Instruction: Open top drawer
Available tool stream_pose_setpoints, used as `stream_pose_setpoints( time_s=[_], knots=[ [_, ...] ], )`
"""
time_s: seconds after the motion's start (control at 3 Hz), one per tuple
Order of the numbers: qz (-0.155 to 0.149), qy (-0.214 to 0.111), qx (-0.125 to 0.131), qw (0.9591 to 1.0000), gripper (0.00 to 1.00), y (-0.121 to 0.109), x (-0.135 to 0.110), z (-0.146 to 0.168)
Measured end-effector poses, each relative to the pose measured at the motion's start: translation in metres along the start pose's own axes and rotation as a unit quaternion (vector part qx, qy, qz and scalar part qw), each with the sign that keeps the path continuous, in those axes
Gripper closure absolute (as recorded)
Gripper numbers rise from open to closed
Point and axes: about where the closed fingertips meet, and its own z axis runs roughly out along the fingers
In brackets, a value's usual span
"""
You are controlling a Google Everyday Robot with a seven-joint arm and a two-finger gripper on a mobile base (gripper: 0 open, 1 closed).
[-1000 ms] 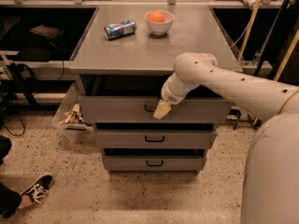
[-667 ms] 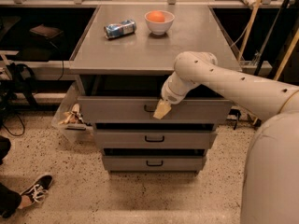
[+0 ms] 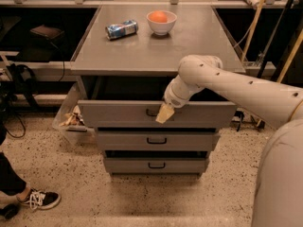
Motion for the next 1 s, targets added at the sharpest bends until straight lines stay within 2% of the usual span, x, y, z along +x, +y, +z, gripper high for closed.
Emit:
stream_pose_setpoints(
  time_s=[1.0],
  knots=[
    [-0.010, 0.003, -0.002, 0.9999, 1.00, 0.020, 0.006, -0.005]
  ],
)
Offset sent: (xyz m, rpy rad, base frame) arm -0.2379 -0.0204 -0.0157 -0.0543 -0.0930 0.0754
